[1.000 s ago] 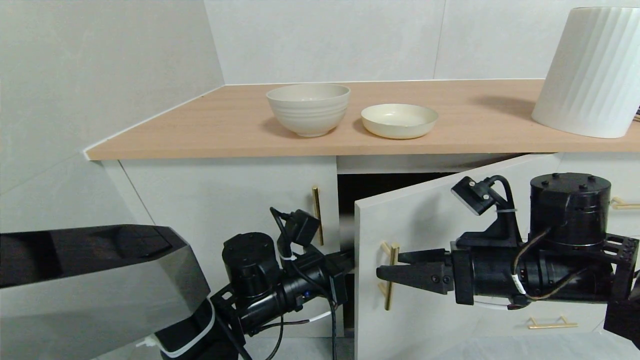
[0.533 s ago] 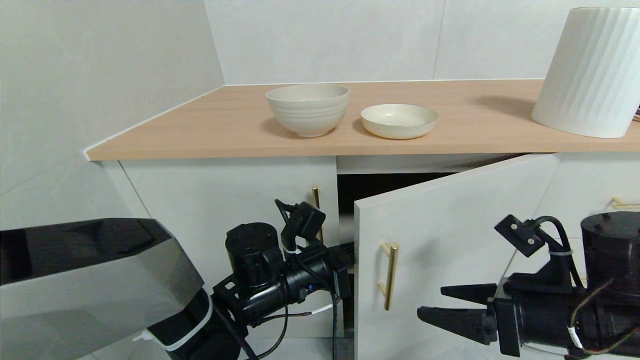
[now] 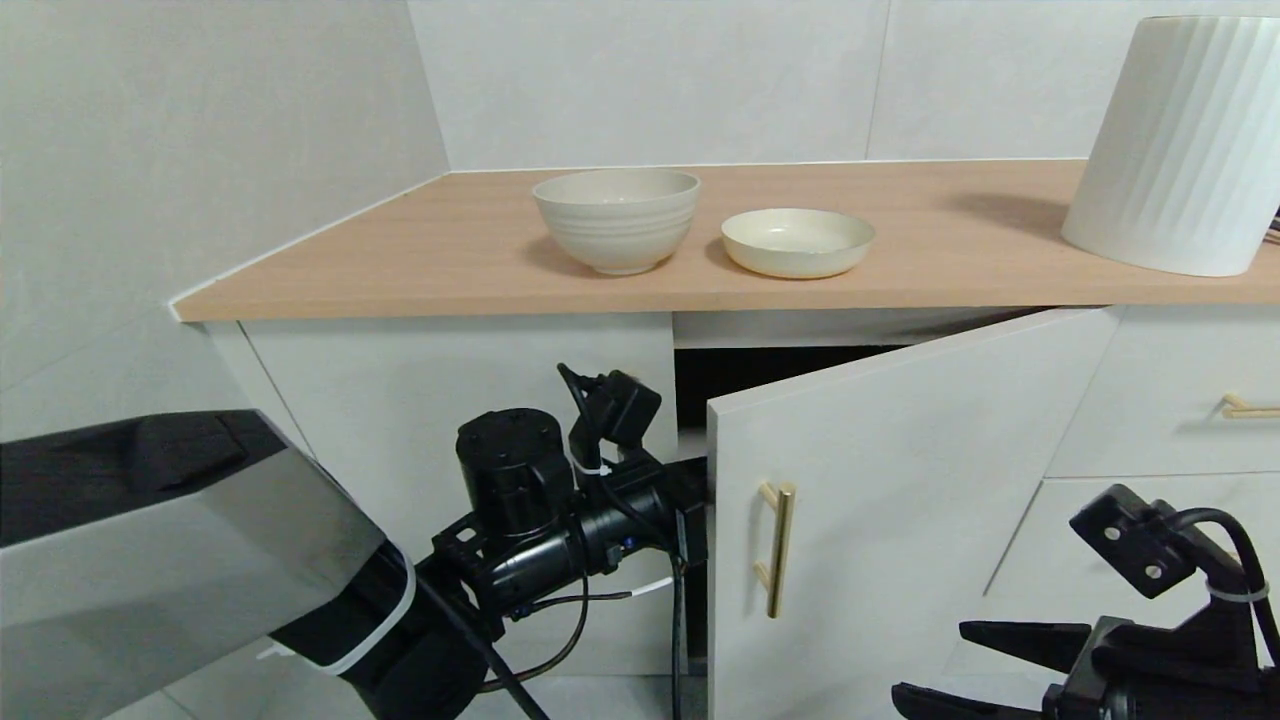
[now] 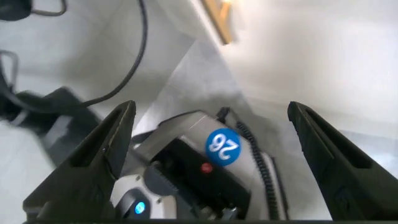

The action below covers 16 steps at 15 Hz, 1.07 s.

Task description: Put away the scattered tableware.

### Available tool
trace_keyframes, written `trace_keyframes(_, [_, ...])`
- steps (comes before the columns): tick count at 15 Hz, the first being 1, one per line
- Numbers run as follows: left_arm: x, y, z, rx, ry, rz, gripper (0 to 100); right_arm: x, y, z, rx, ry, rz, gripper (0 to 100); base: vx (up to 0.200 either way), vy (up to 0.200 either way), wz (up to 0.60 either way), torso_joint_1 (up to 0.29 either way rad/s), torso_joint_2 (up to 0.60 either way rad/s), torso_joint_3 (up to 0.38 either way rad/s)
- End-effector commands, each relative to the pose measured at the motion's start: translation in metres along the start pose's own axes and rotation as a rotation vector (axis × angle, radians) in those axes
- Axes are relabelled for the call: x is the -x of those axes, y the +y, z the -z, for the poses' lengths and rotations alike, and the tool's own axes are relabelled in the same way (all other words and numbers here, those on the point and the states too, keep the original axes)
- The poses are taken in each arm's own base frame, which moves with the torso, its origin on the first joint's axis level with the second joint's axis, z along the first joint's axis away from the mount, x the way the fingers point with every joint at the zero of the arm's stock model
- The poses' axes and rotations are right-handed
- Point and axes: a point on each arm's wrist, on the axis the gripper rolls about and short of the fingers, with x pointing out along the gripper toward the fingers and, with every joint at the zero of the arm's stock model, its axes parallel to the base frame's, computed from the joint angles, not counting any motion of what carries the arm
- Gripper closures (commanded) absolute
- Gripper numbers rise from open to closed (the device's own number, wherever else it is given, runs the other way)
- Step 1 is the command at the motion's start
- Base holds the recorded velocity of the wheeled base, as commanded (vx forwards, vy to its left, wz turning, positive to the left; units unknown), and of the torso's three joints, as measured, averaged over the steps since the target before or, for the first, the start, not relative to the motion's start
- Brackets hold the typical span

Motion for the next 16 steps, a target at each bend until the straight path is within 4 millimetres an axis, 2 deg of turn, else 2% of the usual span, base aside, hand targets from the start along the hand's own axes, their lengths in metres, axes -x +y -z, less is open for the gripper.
trace_keyframes(1, [-0.004,0.002,0.001,0.0,-0.001,0.0,100,-0.004,0.002,0.003,0.01,0.015,0.017,0,0.0,0.0,0.0,0.0,0.0,0.0])
trace_keyframes(6, [-0.01,-0.003,0.003,-0.001,0.001,0.018,100,-0.007,0.003,0.005,0.015,0.016,0.045,0,0.0,0.0,0.0,0.0,0.0,0.0])
trace_keyframes(12, [-0.016,-0.001,0.011,0.005,0.012,0.017,100,-0.006,0.003,0.006,0.018,0.021,0.045,0,-0.2,0.0,0.0,0.003,0.0,0.002])
trace_keyframes(16, [-0.024,0.002,0.018,0.01,0.021,0.019,100,-0.006,0.003,0.006,0.02,0.018,0.044,0,0.0,0.0,0.0,0.0,0.0,0.0])
